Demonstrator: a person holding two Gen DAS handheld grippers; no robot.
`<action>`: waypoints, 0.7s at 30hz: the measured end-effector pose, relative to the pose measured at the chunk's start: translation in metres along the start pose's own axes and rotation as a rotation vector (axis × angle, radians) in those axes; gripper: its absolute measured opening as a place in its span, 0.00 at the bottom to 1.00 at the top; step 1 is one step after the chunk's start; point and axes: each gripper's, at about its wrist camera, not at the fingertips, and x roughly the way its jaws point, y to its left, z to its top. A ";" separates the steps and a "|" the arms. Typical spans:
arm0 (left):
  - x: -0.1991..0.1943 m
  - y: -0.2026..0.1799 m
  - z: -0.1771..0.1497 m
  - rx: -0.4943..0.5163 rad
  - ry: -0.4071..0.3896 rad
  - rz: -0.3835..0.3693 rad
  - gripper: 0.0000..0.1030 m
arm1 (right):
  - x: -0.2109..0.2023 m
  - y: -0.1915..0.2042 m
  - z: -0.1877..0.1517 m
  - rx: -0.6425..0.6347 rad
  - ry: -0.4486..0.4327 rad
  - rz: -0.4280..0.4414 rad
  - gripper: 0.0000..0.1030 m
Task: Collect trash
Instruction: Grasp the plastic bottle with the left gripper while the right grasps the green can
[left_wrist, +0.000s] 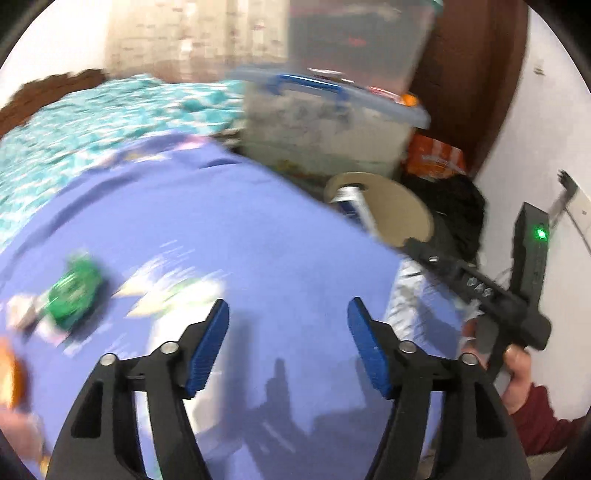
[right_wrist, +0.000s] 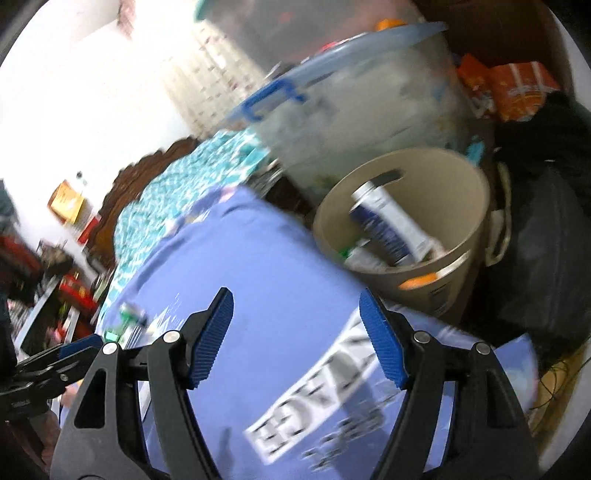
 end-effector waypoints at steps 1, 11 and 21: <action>-0.012 0.018 -0.011 -0.036 -0.009 0.040 0.63 | 0.003 0.008 -0.006 -0.011 0.017 0.010 0.70; -0.008 0.064 -0.042 -0.143 0.052 0.133 0.84 | 0.008 0.071 -0.047 -0.114 0.113 0.064 0.70; 0.013 0.074 -0.060 -0.181 0.113 0.118 0.59 | 0.007 0.098 -0.055 -0.168 0.151 0.062 0.70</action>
